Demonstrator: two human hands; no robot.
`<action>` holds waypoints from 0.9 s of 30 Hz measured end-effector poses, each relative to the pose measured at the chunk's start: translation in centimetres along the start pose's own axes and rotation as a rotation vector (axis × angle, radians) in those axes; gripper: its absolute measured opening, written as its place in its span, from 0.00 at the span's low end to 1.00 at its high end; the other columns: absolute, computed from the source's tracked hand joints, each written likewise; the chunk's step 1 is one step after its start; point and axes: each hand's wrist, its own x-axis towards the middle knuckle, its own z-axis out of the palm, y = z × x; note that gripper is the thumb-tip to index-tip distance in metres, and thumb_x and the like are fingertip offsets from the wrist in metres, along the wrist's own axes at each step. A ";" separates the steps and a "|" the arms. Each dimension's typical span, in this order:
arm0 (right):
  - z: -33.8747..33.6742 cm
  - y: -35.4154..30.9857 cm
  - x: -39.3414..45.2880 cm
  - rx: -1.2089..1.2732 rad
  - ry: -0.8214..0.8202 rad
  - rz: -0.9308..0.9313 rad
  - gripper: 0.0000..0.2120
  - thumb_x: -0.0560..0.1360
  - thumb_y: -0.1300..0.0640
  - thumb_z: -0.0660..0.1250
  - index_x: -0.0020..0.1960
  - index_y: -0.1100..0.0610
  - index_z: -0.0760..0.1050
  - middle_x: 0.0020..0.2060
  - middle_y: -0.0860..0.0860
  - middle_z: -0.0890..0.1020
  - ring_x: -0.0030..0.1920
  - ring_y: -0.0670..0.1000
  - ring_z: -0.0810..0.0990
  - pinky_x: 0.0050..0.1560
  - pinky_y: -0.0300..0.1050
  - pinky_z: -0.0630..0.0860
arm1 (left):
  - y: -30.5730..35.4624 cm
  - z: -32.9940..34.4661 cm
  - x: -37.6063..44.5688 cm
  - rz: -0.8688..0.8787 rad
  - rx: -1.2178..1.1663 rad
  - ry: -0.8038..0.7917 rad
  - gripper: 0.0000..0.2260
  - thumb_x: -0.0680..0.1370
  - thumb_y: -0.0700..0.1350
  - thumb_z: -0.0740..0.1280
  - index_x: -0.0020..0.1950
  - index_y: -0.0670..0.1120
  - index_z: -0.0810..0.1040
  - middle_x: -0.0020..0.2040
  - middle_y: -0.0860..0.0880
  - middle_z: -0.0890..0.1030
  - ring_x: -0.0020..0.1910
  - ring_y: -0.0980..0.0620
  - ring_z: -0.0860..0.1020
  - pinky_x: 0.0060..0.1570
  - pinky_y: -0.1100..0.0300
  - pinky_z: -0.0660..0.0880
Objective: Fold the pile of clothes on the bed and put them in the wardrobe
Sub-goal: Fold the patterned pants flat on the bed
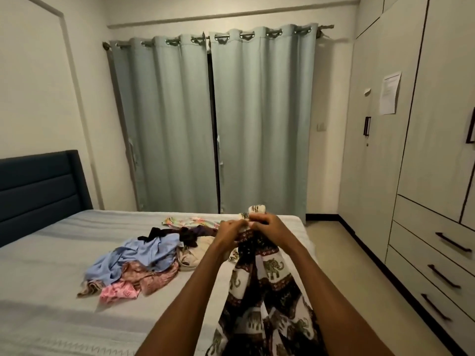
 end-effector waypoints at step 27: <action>-2.3 4.9 -3.3 0.381 0.173 0.037 0.11 0.77 0.55 0.71 0.58 0.57 0.80 0.51 0.55 0.86 0.53 0.55 0.85 0.58 0.53 0.80 | -4.9 -3.7 1.3 0.720 1.182 -0.171 0.09 0.81 0.44 0.64 0.53 0.38 0.77 0.53 0.44 0.74 0.44 0.49 0.73 0.45 0.60 0.69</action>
